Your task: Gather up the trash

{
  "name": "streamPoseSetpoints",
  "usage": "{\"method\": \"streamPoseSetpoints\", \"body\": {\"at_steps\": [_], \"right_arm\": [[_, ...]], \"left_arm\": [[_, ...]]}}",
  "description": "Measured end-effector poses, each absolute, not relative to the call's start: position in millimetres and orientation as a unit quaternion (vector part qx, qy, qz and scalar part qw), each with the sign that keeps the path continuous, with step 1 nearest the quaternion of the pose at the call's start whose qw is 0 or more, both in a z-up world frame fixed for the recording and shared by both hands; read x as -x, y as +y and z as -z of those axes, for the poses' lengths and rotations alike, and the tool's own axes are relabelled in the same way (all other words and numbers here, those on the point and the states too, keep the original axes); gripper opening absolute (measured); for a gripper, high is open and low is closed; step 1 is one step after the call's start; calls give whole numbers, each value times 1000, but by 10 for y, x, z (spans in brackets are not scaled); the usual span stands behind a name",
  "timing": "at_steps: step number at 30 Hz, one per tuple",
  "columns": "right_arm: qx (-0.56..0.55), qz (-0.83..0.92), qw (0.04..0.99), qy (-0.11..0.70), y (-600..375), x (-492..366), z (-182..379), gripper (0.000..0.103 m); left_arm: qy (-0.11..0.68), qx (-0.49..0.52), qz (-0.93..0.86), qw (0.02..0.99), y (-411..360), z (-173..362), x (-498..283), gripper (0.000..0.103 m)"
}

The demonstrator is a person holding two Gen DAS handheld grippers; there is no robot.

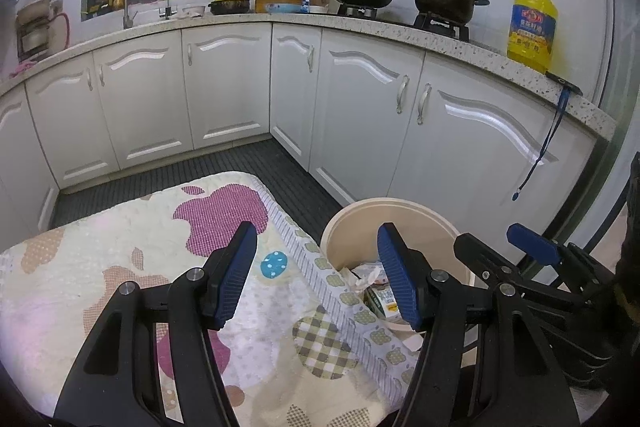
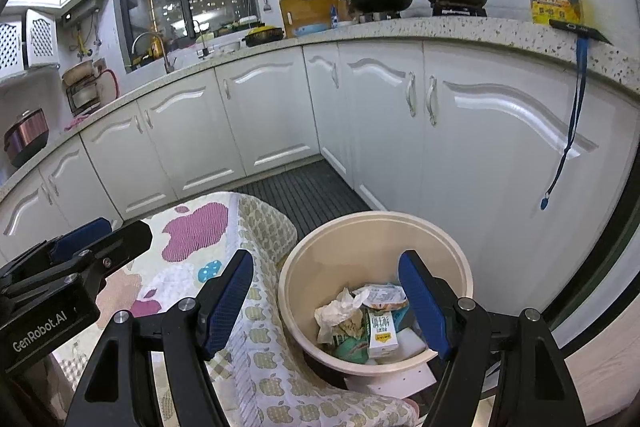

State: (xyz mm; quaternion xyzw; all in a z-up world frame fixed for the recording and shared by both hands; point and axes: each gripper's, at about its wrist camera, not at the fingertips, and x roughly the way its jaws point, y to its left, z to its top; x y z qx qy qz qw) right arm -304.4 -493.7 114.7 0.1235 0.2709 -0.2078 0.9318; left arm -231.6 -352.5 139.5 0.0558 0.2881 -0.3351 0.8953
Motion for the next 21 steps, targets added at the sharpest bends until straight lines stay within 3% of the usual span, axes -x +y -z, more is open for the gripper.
{"method": "streamPoseSetpoints", "body": {"at_steps": [21], "right_arm": [[-107, 213, 938, 250, -4844, 3001, -1238, 73]], "left_arm": [[256, -57, 331, 907, -3424, -1504, 2361, 62]]}}
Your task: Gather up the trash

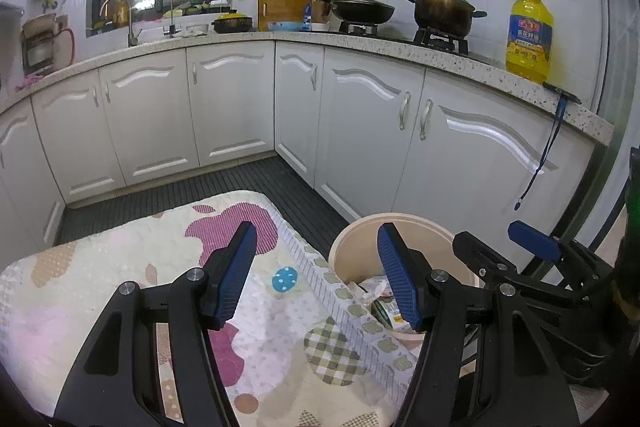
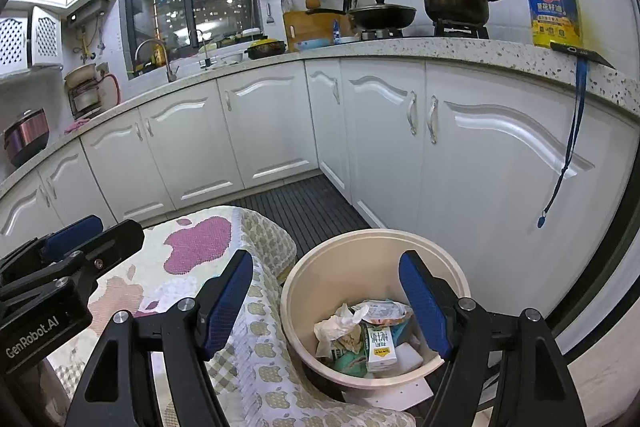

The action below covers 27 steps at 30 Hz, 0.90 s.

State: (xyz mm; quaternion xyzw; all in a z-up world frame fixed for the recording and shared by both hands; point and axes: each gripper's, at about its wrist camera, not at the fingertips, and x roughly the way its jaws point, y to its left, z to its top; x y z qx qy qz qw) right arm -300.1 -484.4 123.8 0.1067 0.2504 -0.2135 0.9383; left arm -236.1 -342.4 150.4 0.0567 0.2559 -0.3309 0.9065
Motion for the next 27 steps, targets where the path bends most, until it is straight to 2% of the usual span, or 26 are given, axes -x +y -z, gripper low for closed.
{"method": "streamPoseSetpoints", "body": {"at_steps": [18, 19, 23, 27], "right_arm": [[-103, 226, 939, 236, -4887, 3041, -1284, 76], [-104, 228, 939, 235, -4908, 3050, -1286, 77], [-112, 233, 938, 232, -4963, 3075, -1286, 78], [-113, 231, 938, 233, -4956, 3080, -1285, 78]], "left_arm": [[260, -19, 318, 911, -3175, -1560, 2233, 62], [261, -15, 319, 911, -3154, -1568, 2225, 64], [251, 2, 322, 913, -3069, -1603, 2208, 91], [237, 2, 323, 916, -3024, -1633, 2226, 100]]}}
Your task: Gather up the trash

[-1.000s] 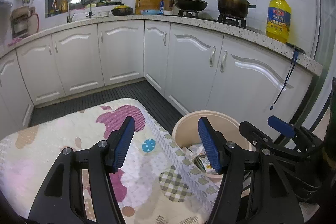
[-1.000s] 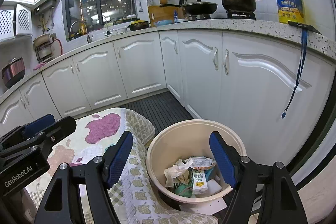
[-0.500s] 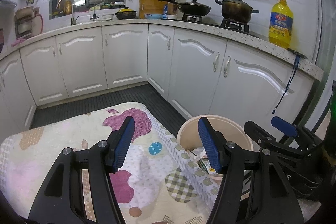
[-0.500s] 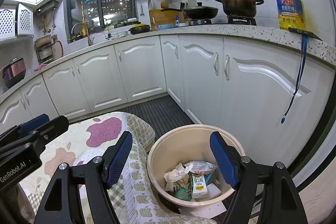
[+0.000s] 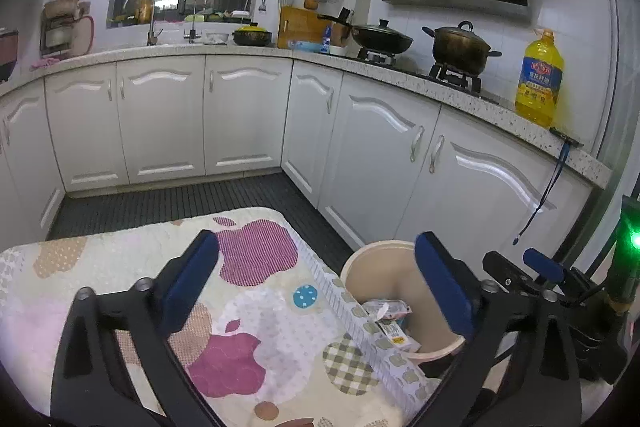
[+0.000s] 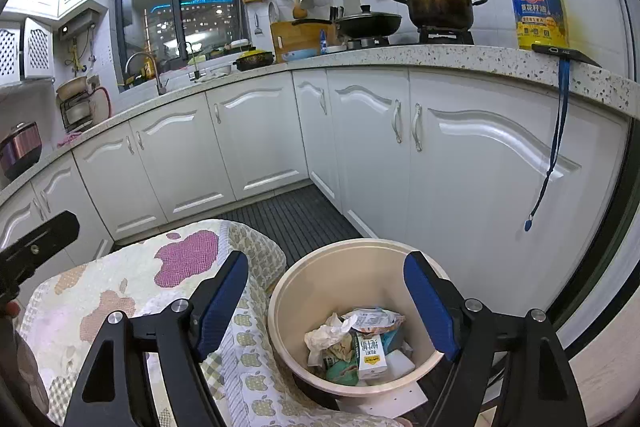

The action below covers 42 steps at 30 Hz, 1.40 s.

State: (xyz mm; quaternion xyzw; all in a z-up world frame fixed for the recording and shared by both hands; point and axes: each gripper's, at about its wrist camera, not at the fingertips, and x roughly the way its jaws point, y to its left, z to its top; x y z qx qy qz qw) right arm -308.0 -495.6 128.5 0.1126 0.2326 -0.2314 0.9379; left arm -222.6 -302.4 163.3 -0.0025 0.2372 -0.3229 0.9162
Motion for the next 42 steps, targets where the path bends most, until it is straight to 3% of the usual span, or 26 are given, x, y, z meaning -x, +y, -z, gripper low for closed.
{"method": "streamPoseSetpoints", "body": {"at_steps": [42], "right_arm": [[-100, 235, 942, 219, -4918, 3120, -1357, 80]], "left_arm": [[229, -42, 301, 925, -3100, -1543, 2339, 100]]}}
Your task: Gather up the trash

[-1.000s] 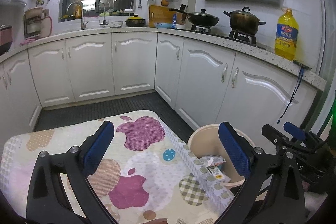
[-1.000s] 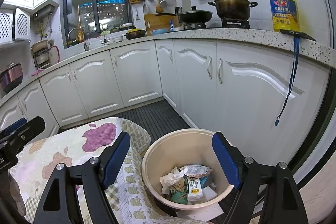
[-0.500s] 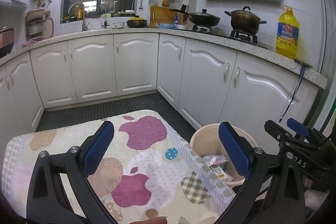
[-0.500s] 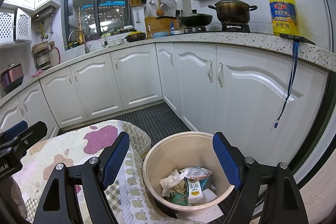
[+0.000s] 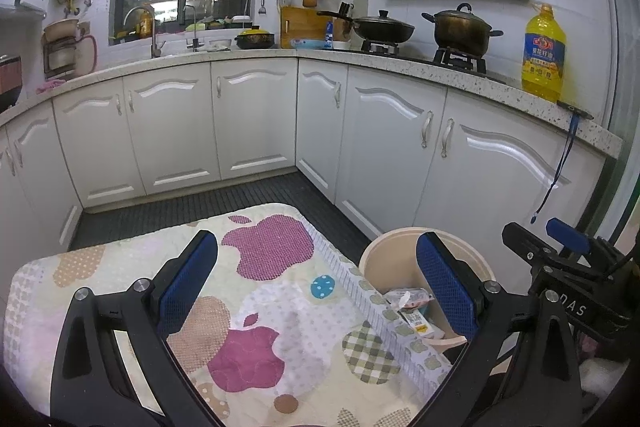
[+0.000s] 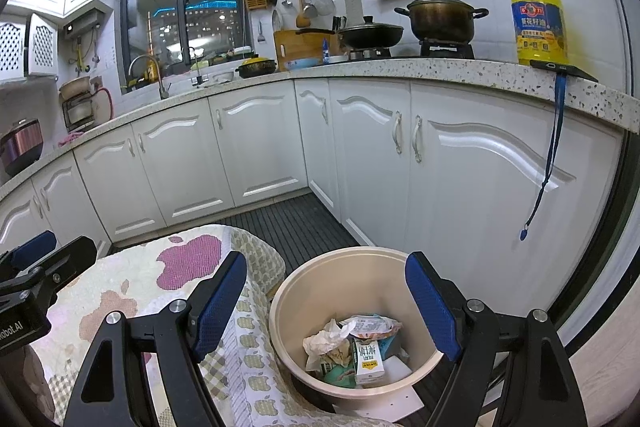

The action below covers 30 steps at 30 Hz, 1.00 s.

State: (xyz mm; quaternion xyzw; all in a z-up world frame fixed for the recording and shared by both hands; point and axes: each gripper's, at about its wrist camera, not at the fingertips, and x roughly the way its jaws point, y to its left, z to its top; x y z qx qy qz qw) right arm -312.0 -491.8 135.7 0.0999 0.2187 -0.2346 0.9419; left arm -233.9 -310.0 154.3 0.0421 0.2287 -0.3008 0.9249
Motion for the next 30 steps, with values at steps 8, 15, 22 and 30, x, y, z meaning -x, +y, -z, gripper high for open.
{"method": "streamPoseSetpoints", "body": {"at_steps": [8, 15, 22, 30], "right_arm": [[-98, 231, 943, 220, -4909, 3100, -1361, 80], [-98, 228, 942, 224, -4892, 3065, -1356, 80], [-95, 227, 942, 226, -4868, 3042, -1364, 80], [-94, 225, 942, 229, -4863, 3023, -1347, 80]], "left_arm": [[229, -41, 301, 925, -3097, -1542, 2342, 100], [228, -41, 302, 925, -3096, -1546, 2341, 100], [229, -42, 300, 925, -3091, -1543, 2324, 100], [234, -41, 301, 923, -3066, -1507, 2292, 100]]}}
